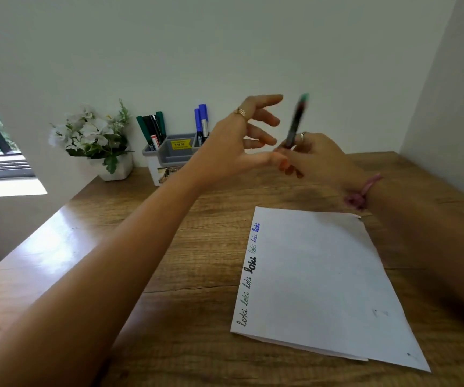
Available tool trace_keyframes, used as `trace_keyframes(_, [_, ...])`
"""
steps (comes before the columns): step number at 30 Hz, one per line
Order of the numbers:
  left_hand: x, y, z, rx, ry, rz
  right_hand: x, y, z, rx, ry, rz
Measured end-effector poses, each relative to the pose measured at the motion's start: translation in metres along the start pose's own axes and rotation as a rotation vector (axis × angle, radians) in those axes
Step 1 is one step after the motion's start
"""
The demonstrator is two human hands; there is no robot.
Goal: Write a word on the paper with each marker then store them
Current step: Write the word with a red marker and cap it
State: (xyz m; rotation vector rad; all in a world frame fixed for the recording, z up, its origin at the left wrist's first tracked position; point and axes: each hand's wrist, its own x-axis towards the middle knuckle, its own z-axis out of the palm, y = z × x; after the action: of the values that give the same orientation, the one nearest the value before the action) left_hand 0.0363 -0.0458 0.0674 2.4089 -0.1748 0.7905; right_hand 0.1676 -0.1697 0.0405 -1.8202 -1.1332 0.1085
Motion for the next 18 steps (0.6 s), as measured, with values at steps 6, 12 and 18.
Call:
trace_keyframes(6, [-0.006,-0.029,0.027,0.197,-0.338,-0.136,-0.004,0.003,-0.001,0.517,-0.259,0.190])
trace_keyframes(12, [-0.014,-0.028,0.039,0.003,-0.282,-0.165,-0.005,0.007,0.005,0.551,-0.260,0.234])
trace_keyframes(18, [-0.021,-0.032,0.038,-0.086,-0.213,-0.156,-0.013,-0.001,0.002,0.572,-0.419,0.175])
